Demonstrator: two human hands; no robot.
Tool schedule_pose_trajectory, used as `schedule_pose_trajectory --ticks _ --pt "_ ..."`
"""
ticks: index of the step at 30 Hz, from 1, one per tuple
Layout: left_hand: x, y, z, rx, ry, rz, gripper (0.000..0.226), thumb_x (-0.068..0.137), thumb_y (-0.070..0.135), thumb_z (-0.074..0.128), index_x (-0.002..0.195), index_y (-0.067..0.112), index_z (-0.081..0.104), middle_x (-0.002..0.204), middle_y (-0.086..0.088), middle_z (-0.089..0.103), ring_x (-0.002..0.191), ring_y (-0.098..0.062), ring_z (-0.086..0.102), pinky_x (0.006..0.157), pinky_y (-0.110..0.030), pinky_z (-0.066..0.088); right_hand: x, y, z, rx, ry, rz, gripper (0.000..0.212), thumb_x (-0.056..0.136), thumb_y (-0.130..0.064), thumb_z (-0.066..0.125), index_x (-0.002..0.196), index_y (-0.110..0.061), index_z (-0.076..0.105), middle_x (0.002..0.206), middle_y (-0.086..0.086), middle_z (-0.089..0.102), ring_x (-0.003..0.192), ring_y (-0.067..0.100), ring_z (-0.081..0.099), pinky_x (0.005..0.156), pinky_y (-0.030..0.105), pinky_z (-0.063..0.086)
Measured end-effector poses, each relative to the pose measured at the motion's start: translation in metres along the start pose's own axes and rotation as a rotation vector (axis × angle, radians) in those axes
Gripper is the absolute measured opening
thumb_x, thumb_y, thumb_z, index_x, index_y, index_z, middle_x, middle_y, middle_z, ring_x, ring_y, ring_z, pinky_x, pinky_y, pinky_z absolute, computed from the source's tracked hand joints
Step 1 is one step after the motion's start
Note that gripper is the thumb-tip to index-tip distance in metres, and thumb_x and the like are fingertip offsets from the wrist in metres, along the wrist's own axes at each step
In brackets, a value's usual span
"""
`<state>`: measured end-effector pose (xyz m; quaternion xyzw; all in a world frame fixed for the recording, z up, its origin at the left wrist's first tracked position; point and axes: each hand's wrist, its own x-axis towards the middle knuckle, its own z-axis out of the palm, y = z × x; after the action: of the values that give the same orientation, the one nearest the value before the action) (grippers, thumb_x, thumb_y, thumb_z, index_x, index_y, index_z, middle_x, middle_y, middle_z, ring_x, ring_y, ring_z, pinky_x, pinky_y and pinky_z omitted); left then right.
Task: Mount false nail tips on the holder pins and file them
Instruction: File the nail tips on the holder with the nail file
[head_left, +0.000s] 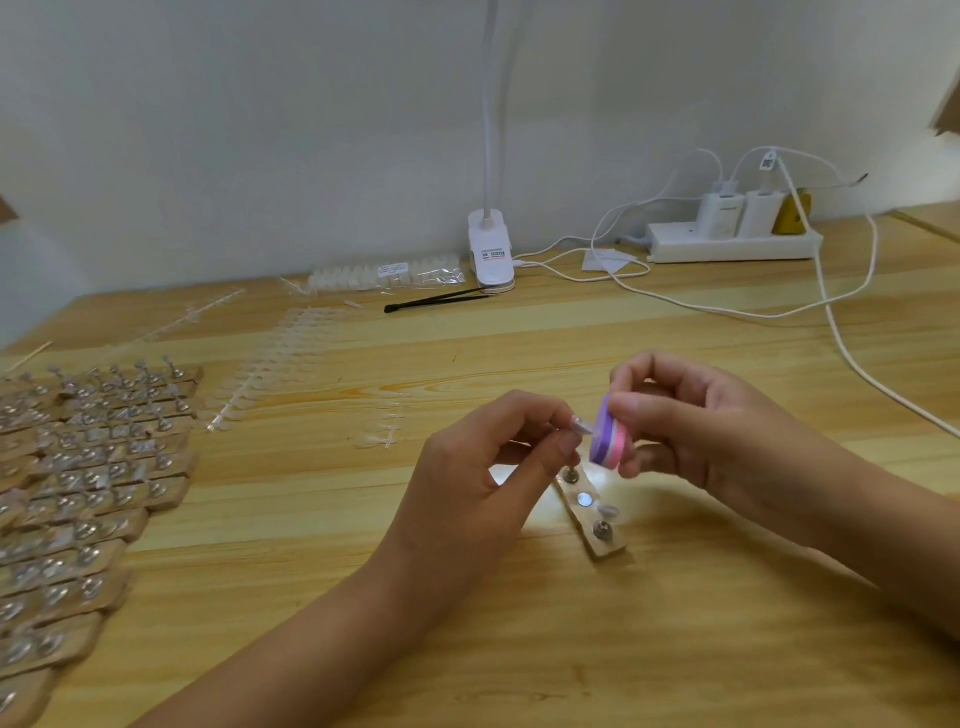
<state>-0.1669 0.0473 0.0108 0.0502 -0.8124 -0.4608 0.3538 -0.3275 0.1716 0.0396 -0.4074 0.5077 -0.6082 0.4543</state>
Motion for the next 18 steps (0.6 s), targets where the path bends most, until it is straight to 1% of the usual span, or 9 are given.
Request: schedule_pose_trajectory --ticks 1,4,6,8,9,12,14,16,18 --pt "0.0000 0.0001 0.0002 0.007 0.002 0.003 0.011 0.092 0.014 0.064 0.097 0.023 0.066 0.088 0.009 0.069 0.084 -0.013 0.070 0.079 -0.027 0.057 -0.0002 0.0000 -0.0005 0.008 0.016 0.005 0.021 0.070 -0.028 0.079 0.081 -0.016 0.066 0.074 0.010 0.067 0.062 0.014 0.062 0.061 0.021 0.055" --pt "0.0002 0.0008 0.0001 0.027 0.004 0.011 0.008 0.093 0.017 0.064 0.098 0.023 0.066 0.088 0.009 0.069 0.085 -0.014 0.070 0.079 -0.029 0.057 -0.0019 -0.0014 0.0028 -0.010 -0.055 0.026 0.013 0.072 -0.026 0.075 0.080 -0.019 0.067 0.072 0.010 0.066 0.061 0.014 0.063 0.061 0.021 0.054" --pt "0.0005 0.0007 -0.0006 0.023 0.010 0.005 0.007 0.093 0.020 0.063 0.098 0.023 0.066 0.089 0.008 0.069 0.085 -0.015 0.070 0.079 -0.028 0.057 -0.0016 -0.0013 0.0049 0.001 -0.007 0.004 0.018 0.073 -0.023 0.079 0.083 -0.016 0.066 0.074 0.009 0.067 0.064 0.015 0.064 0.062 0.021 0.055" --pt "0.0003 0.0006 0.0002 0.026 0.012 0.011 0.008 0.093 0.017 0.064 0.098 0.022 0.067 0.089 0.007 0.069 0.085 -0.015 0.070 0.079 -0.027 0.057 0.0000 -0.0006 0.0028 0.021 0.085 -0.005 0.027 0.072 -0.021 0.083 0.086 -0.011 0.062 0.075 0.008 0.067 0.067 0.016 0.064 0.061 0.021 0.055" --pt "0.0001 0.0008 0.0008 0.028 0.010 0.018 0.008 0.093 0.017 0.064 0.098 0.022 0.067 0.089 0.007 0.069 0.085 -0.014 0.070 0.079 -0.026 0.057 0.0004 -0.0009 0.0017 0.033 0.093 -0.001 0.028 0.073 -0.021 0.083 0.086 -0.011 0.061 0.074 0.008 0.067 0.066 0.016 0.063 0.060 0.020 0.055" --pt "0.0002 0.0019 0.0015 0.039 0.016 0.028 0.012 0.093 0.015 0.064 0.099 0.025 0.066 0.089 0.009 0.069 0.084 -0.012 0.070 0.079 -0.025 0.056 -0.0012 -0.0023 0.0007 0.050 -0.009 0.035 0.018 0.073 -0.021 0.081 0.080 -0.017 0.066 0.070 0.008 0.065 0.058 0.014 0.061 0.058 0.021 0.054" --pt "0.0001 0.0016 0.0005 0.046 0.018 0.025 0.014 0.092 0.014 0.064 0.098 0.026 0.066 0.089 0.009 0.069 0.084 -0.012 0.070 0.079 -0.024 0.056 -0.0029 -0.0032 0.0026 0.019 -0.064 0.049 0.013 0.075 -0.023 0.079 0.081 -0.019 0.068 0.071 0.008 0.065 0.059 0.014 0.062 0.060 0.021 0.054" --pt "-0.0002 0.0017 0.0002 0.045 0.012 0.022 0.013 0.092 0.013 0.064 0.098 0.025 0.066 0.089 0.009 0.069 0.085 -0.014 0.070 0.079 -0.027 0.057 -0.0014 -0.0027 0.0031 0.012 0.000 0.039 0.019 0.075 -0.022 0.083 0.083 -0.016 0.067 0.073 0.008 0.066 0.061 0.014 0.062 0.060 0.020 0.054" --pt "-0.0008 0.0018 0.0013 0.039 0.001 0.023 0.010 0.093 0.014 0.064 0.098 0.022 0.066 0.088 0.010 0.069 0.085 -0.014 0.070 0.079 -0.030 0.058 0.0022 -0.0022 0.0000 0.023 0.145 0.027 0.026 0.073 -0.023 0.081 0.087 -0.012 0.062 0.072 0.006 0.068 0.062 0.011 0.062 0.058 0.018 0.054"
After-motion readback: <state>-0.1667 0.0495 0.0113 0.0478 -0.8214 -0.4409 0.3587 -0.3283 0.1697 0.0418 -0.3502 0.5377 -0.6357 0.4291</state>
